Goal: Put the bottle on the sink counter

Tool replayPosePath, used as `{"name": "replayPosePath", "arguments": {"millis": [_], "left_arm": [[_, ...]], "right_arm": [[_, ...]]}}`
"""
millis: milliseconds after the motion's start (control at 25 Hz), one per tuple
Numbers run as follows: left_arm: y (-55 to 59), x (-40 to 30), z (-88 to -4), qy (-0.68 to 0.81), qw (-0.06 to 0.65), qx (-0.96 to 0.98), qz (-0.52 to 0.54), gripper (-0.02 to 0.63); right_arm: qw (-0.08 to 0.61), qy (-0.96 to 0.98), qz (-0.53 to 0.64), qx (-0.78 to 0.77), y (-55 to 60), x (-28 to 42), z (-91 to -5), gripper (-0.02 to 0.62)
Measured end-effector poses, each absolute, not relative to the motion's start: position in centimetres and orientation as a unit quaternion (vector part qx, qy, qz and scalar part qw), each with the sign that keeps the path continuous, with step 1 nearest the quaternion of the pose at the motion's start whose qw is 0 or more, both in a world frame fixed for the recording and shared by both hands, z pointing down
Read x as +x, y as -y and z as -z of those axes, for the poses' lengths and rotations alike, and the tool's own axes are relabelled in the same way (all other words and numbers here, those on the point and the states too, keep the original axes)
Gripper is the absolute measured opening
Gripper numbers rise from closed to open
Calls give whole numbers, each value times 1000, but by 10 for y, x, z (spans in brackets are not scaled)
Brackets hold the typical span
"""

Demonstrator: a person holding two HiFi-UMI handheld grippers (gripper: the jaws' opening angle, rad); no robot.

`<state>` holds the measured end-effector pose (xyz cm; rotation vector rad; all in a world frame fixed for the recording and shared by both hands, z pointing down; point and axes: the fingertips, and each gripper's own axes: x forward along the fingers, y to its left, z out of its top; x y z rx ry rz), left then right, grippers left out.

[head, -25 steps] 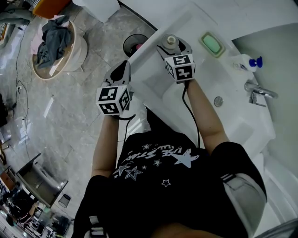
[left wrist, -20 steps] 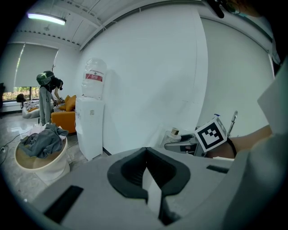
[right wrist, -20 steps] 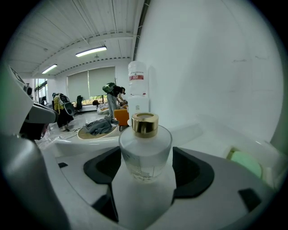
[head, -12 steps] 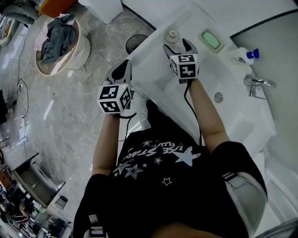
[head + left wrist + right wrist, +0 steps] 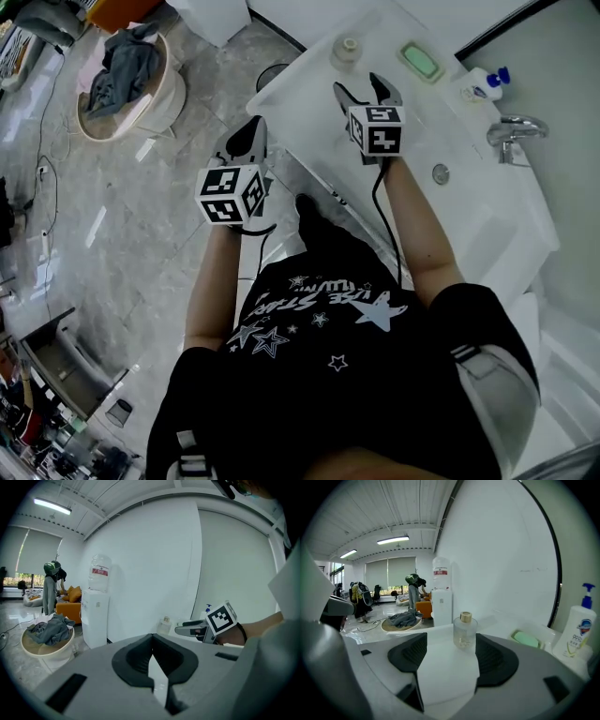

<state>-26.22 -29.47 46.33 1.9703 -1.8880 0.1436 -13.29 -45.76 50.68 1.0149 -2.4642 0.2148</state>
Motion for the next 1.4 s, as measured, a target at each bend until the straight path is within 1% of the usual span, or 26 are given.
{"name": "replayPosePath", "arguments": {"millis": [280,320,400,480,600,680,760,960,1400], "left_arm": [[235,-248,-449,674,189,712,-43,8],[226,-246,-447,674,188,713,-42,8],[208,-241,-444,674,185,715,-39,8],[188,-237,-441,672,185,716,-38,8],[160,-231,-436,669,184,719,-37,8],[143,-227,-433,668,183,720,-35,8],[126,-221,-432,668,182,720,-34,8],[88,-209,-429,668,176,723,-32,8],[18,-181,-420,668,166,725,-28,8]], "right_arm": [[206,910,-80,350,389,-129,-479,320],[204,909,-76,355,380,-127,-476,304],[198,904,-69,372,363,-121,-469,175],[190,901,-71,382,344,-115,-463,167],[180,900,-75,390,313,-108,-453,131],[177,896,-69,401,295,-100,-446,67],[174,893,-67,409,279,-91,-443,26],[174,898,-82,396,236,-79,-442,6],[188,903,-64,380,153,-51,-430,6]]}}
